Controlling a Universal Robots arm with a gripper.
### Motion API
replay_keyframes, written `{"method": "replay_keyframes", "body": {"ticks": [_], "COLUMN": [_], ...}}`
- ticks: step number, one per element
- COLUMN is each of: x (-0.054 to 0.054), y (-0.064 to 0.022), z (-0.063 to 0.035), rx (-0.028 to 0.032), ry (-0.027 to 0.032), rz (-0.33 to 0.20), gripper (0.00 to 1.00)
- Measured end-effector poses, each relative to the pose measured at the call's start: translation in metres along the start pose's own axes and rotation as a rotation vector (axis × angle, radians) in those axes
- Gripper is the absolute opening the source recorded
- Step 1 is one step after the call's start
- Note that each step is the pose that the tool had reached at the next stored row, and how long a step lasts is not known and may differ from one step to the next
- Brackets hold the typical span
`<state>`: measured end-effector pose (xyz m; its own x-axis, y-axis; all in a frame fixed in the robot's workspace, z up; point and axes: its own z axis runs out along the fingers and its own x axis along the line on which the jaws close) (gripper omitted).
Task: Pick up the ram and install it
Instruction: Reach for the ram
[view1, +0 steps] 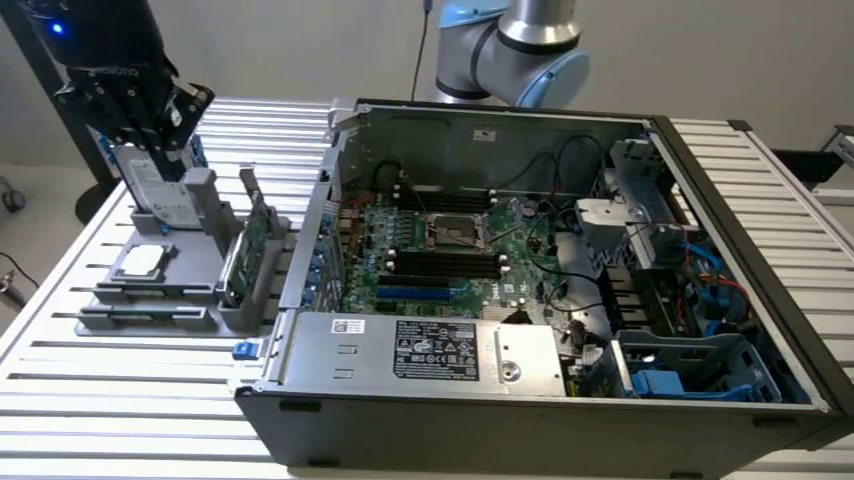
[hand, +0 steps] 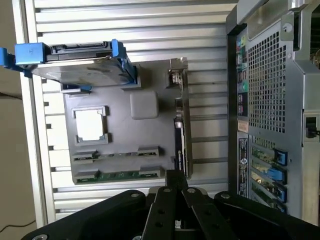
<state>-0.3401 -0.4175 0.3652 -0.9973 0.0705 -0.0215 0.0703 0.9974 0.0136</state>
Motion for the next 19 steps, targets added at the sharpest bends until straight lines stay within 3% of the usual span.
{"method": "replay_keyframes", "body": {"ticks": [19], "x": [0.083], "y": [-0.0067], "z": [0.0138], "rx": [0.0173], "ry": [-0.0007], "rz": [-0.001], "gripper": [0.11]}}
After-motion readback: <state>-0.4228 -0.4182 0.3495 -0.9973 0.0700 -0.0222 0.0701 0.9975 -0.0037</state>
